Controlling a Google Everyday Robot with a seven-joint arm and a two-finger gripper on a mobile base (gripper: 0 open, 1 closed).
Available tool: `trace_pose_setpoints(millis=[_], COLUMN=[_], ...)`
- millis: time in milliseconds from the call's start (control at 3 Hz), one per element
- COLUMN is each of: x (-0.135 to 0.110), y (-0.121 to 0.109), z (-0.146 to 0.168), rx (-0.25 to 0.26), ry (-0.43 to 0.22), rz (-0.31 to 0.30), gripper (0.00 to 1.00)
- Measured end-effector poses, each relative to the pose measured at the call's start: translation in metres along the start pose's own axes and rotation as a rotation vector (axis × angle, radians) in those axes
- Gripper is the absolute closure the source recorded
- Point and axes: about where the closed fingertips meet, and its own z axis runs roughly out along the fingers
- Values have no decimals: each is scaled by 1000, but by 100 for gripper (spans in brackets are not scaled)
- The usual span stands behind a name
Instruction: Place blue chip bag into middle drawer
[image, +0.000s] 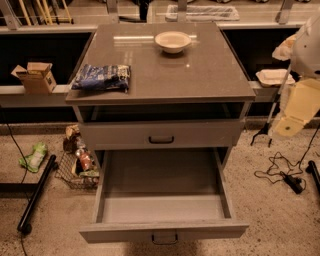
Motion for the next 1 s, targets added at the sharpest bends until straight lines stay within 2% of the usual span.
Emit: trace_pose_setpoints(millis=[333, 667, 1000], x=[-39, -67, -103], y=[-48, -87, -119], z=[20, 39, 74], rx=[69, 106, 80], ry=[-151, -281, -433], rz=[54, 120, 168], gripper=[0, 0, 0])
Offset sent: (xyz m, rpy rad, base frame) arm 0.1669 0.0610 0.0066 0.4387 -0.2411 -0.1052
